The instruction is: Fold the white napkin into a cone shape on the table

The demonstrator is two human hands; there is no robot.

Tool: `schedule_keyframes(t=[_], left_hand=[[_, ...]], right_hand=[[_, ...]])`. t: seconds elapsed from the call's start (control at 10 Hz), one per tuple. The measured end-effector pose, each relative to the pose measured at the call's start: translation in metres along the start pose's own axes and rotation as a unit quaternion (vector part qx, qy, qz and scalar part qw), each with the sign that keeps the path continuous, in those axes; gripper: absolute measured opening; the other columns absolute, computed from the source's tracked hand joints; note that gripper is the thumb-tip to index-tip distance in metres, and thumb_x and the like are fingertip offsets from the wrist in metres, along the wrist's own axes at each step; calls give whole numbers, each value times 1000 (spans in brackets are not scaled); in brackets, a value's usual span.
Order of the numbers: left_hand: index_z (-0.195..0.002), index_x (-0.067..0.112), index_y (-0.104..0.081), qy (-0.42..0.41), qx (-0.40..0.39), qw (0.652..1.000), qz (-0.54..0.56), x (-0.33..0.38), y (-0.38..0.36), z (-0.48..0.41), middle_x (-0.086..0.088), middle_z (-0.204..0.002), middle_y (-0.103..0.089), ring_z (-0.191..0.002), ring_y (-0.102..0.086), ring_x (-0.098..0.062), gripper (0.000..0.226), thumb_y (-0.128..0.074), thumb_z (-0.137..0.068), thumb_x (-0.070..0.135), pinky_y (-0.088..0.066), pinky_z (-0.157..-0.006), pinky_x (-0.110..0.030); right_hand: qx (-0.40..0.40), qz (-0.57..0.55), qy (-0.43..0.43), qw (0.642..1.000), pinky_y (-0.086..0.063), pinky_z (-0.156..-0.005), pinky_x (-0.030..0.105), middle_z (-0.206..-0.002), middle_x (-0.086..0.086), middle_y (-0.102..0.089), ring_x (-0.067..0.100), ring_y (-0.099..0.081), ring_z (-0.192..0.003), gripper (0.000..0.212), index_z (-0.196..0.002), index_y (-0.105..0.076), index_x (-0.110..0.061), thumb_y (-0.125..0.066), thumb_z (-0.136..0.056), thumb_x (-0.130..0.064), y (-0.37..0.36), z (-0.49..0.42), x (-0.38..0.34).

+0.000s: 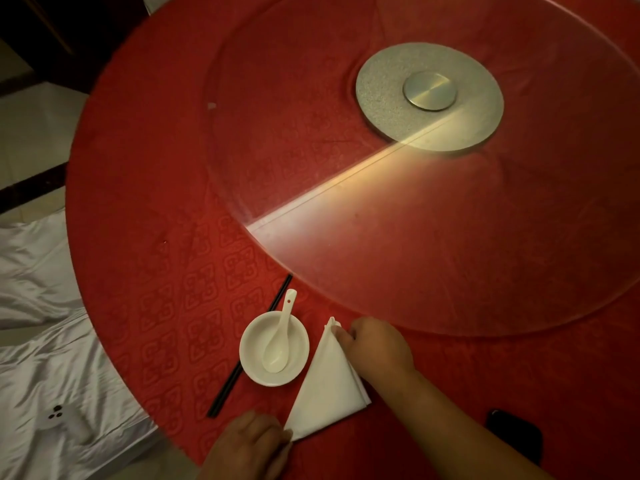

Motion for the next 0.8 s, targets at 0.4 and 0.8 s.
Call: schedule_keyframes(t=[0.4,0.8], left_hand=[[-73,17,-81,40,-10,999,35,0,2,1,3,-81,-75,-66,-71,-12,54,-48,-102,48,-58,-64,-21],[-62,22,-71,87,-84,989,88,4,0,-2,11,-69,-66,-62,-65,-5,23,-73,-76,41,-52,-63,-18]], right_hand=[[40,45,15,998,-44,-58,33,-70,0,-64,23,-64,-68,55,-61,-46,-22,-38,-93,-65,-3,3,-8],[79,86,19,993,-38,-57,31,-78,0,-69,23,-67,-70,53,-75,-58,-23,-31,-97,-62,-17,12,-10]])
Point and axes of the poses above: each hand's wrist, its own z-axis away from the middle knuckle, its own y-axis out of the back of the hand, x = y × z, the point moved 3 cm from there along -z, towards the middle knuckle
